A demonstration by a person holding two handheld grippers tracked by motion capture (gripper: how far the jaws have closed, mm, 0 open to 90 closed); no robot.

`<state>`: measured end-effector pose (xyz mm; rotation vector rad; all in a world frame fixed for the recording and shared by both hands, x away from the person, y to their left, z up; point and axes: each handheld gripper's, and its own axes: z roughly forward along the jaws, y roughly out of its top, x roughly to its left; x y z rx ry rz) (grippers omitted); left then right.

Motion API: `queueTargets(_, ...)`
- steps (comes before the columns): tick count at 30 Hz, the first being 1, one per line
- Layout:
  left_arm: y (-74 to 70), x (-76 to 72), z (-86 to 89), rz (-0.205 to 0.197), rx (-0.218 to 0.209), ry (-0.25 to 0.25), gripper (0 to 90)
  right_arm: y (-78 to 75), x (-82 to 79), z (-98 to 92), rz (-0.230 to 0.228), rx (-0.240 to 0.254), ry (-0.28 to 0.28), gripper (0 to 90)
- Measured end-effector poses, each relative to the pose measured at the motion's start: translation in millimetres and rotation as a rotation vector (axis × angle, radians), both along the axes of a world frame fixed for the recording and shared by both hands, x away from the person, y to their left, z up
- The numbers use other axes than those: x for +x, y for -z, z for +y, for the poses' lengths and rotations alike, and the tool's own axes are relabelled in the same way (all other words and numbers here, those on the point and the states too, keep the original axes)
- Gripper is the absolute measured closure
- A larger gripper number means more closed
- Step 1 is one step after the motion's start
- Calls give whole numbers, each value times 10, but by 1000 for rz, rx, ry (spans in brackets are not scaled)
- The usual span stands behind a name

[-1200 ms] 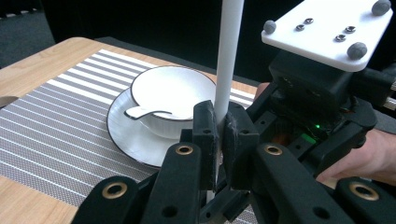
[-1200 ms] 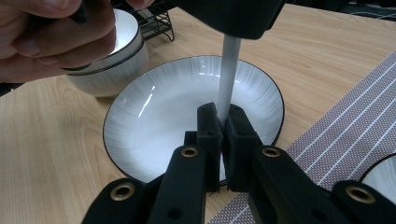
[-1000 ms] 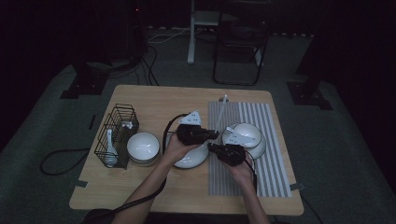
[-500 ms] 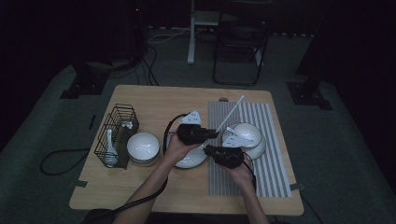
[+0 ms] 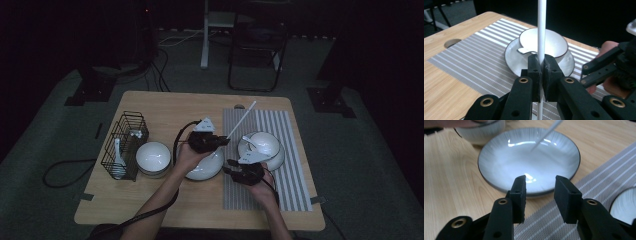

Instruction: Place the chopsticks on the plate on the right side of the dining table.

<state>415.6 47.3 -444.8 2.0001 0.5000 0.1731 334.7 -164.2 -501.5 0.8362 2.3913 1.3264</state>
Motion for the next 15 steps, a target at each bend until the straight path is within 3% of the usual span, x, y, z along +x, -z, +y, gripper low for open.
queueTargets(7,53,48,24,0,33,-29,860,112,-50,-90,17,-45,8,554)
queueTargets(15,70,97,30,-3,41,-40,860,182,-107,-124,-1,-93,5,512)
